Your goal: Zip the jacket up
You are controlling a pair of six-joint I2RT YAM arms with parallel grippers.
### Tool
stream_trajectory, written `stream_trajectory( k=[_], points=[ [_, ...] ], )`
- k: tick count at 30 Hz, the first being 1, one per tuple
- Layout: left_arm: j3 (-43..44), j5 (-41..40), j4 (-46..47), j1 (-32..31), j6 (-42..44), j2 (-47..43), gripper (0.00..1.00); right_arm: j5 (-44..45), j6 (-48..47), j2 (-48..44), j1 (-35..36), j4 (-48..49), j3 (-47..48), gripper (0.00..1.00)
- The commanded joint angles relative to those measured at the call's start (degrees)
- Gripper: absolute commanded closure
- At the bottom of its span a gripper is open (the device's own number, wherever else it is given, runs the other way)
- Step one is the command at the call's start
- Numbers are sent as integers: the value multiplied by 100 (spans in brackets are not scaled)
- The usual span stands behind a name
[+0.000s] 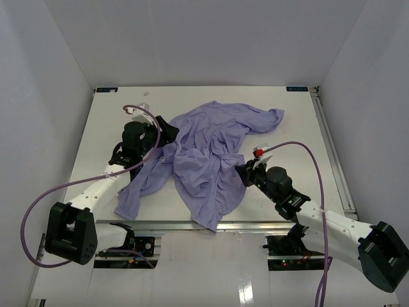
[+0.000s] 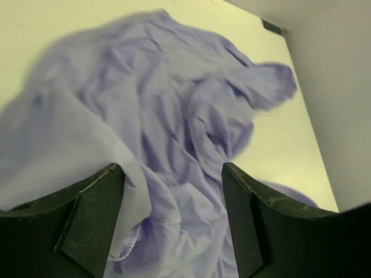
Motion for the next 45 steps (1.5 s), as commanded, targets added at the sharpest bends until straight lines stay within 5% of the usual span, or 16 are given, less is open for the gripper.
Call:
stream_trajectory(
  k=[1,9,21,26,34,45],
  points=[
    [-196,-668,-855,606,-113,27,24,-165,-18,-189,-44,98,186,92],
    [-498,-461,-362,1260,47,858,33,-190,-35,-288,-41,89,120,92],
    [-889,176,-2,1251,324,-714,99,-211,8,-297,-44,98,97,92],
    [-869,371,33,1182,242,-995,100,-218,18,-264,-42,128,82,92],
    [-788,726,81,869,514,-227,100,-273,36,-209,-38,186,60,92],
    [-326,1508,331,-961,1018,634,97,-243,41,-153,-42,200,62,92]
  ],
)
